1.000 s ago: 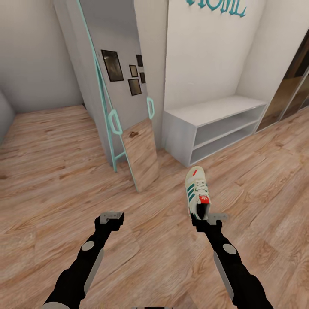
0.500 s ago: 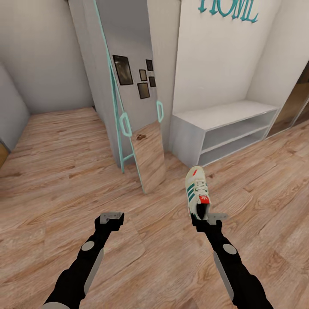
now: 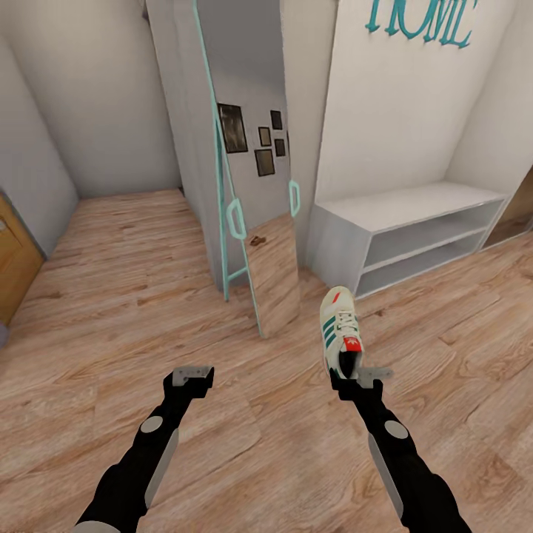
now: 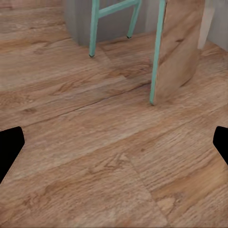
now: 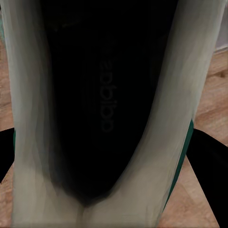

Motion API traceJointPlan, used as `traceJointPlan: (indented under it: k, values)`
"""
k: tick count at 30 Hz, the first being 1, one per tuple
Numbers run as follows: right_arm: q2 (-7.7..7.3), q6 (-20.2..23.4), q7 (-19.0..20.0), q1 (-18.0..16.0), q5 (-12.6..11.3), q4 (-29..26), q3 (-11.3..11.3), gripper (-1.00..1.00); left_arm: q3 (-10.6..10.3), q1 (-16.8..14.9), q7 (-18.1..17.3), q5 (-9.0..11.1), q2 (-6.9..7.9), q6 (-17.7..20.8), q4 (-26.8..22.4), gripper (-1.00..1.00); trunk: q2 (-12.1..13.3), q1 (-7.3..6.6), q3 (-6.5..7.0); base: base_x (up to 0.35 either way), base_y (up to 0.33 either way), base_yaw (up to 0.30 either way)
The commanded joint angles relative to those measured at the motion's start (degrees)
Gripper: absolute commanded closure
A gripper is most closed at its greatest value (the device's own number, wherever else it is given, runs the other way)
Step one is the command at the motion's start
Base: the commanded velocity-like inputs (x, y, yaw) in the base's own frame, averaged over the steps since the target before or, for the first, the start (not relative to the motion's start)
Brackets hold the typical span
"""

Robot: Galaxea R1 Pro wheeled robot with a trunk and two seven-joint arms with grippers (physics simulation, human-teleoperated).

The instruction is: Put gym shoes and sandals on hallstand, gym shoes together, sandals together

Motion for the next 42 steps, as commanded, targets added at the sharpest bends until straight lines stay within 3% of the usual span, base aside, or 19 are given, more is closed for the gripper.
traceJointPlan:
  k: [1, 16, 20, 28, 42]
  values:
    - [0.02, 0.32, 0.09, 0.0, -0.01, -0.11, -0.04, 1.0, -0.04, -0.01, 0.05, 0.18, 0.0, 0.31, -0.08, -1.0, -0.02, -0.01, 0.04, 0.0, 0.0, 0.112]
    - [0.02, 0.27, 0.1, 0.02, -0.01, -0.03, -0.01, 1.0, -0.06, -0.03, 0.05, 0.24, -0.13, 0.31, -0.08, -1.0, -0.02, -0.01, 1.4, 0.0, 0.0, 0.107]
    - [0.02, 0.31, 0.1, -0.03, -0.01, -0.07, 0.02, 1.0, -0.05, -0.01, 0.05, 0.26, -1.01, 0.36, -0.08, -1.0, -0.02, -0.01, 1.57, 0.0, 0.0, 0.052]
    - [0.02, 0.31, 0.11, 0.01, -0.18, 0.03, -0.02, 1.0, -0.04, 0.0, 0.06, 0.18, -1.39, 2.03, -0.08, -1.0, -0.02, -0.01, 2.15, 0.0, 0.0, 0.035]
    - [0.02, 0.27, 0.1, -0.02, -0.15, 0.21, 0.13, 1.0, 0.03, 0.0, 0.05, 0.03, -1.59, 2.51, -0.03, -1.0, -0.02, -0.01, 2.74, 0.0, 0.0, 0.262]
